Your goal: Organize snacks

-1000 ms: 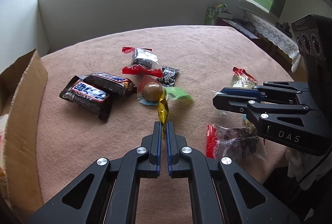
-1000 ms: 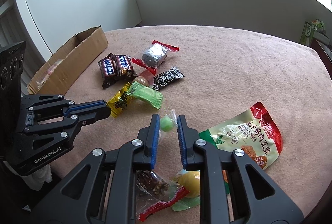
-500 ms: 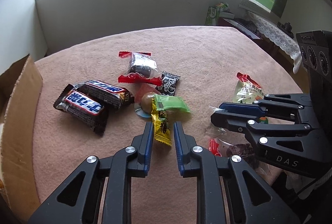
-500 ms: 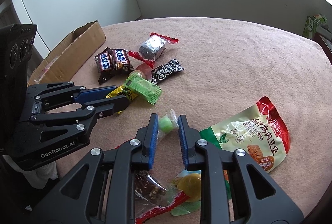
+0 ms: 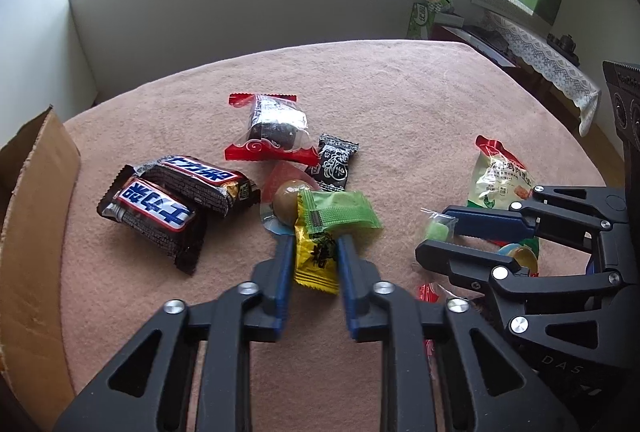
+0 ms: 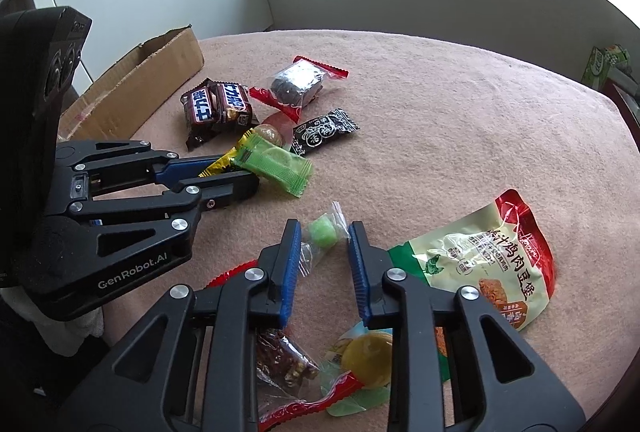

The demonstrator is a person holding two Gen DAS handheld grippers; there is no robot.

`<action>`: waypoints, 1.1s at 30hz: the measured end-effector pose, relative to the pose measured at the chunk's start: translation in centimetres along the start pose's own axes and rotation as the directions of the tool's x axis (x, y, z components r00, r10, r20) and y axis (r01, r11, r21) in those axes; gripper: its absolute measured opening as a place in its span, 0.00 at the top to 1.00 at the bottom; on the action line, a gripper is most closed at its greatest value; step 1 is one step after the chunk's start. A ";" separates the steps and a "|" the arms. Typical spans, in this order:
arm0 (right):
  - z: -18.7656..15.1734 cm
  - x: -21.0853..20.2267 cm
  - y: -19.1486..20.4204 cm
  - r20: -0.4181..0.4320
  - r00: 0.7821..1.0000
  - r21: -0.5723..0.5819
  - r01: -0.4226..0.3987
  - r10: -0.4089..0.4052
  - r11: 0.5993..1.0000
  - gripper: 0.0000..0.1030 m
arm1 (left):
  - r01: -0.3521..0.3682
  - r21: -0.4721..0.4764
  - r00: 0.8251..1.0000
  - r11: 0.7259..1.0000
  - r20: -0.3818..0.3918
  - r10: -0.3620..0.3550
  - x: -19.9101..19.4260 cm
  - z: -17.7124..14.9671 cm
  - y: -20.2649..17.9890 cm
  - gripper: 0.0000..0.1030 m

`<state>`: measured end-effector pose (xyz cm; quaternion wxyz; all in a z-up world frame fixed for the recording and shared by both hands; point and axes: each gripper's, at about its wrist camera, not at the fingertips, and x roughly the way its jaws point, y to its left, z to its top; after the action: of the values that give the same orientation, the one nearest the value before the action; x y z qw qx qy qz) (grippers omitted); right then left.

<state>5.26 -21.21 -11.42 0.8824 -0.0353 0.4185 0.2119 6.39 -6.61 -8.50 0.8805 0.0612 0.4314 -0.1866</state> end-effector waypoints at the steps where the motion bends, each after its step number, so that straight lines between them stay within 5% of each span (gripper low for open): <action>1: 0.0 -0.1 0.1 0.004 1.000 0.002 0.000 0.000 1.000 0.79 | 0.003 -0.003 1.000 1.000 0.003 -0.003 -0.1 -0.1 0.1 0.86; 14: 1.6 -2.8 0.5 0.110 0.993 0.045 -0.036 0.031 0.998 0.82 | 0.005 -0.058 0.997 0.998 0.084 0.000 -3.5 -0.5 1.7 0.91; 22: 4.3 -4.1 4.4 0.178 0.979 0.016 -0.108 0.103 0.994 0.82 | 0.039 -0.119 0.984 0.992 0.177 -0.017 -7.8 -1.1 3.6 0.91; 33: 7.7 -2.6 12.5 0.196 0.959 -0.042 -0.199 0.204 0.979 0.82 | -0.070 -0.238 0.953 0.969 0.272 0.136 -12.7 -4.0 10.1 0.91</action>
<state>4.31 -8.90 -3.01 0.8933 0.0190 0.3270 0.3077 0.19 7.27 -1.61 0.9434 -0.0445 0.3142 -0.0968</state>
